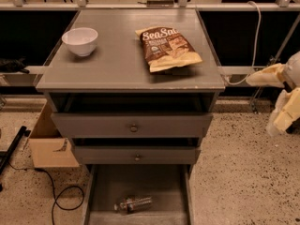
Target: Pick water bottle from bottom drawer and place on counter
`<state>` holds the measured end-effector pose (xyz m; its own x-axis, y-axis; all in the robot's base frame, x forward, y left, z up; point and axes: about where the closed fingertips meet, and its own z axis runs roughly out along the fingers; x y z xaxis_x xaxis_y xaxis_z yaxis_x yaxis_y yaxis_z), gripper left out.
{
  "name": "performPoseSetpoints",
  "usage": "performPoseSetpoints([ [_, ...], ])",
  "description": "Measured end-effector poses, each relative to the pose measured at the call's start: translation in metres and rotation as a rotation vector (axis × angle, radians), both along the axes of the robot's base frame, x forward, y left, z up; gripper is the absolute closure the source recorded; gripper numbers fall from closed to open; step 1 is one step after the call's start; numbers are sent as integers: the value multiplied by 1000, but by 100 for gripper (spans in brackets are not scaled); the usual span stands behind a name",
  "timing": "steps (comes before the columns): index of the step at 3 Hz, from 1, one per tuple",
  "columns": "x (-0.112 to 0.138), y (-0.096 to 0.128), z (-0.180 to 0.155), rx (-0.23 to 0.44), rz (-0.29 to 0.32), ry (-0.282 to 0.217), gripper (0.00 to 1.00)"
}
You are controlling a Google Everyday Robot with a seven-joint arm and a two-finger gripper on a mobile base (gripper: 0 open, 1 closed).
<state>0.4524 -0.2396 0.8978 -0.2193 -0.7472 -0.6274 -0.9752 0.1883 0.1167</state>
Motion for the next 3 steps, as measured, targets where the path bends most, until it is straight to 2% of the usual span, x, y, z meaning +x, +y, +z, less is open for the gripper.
performPoseSetpoints([
  [1, -18, 1, 0, 102, 7, 21, 0],
  [2, -47, 12, -13, 7, 22, 30, 0],
  [3, -40, 24, -43, -176, 71, 59, 0],
])
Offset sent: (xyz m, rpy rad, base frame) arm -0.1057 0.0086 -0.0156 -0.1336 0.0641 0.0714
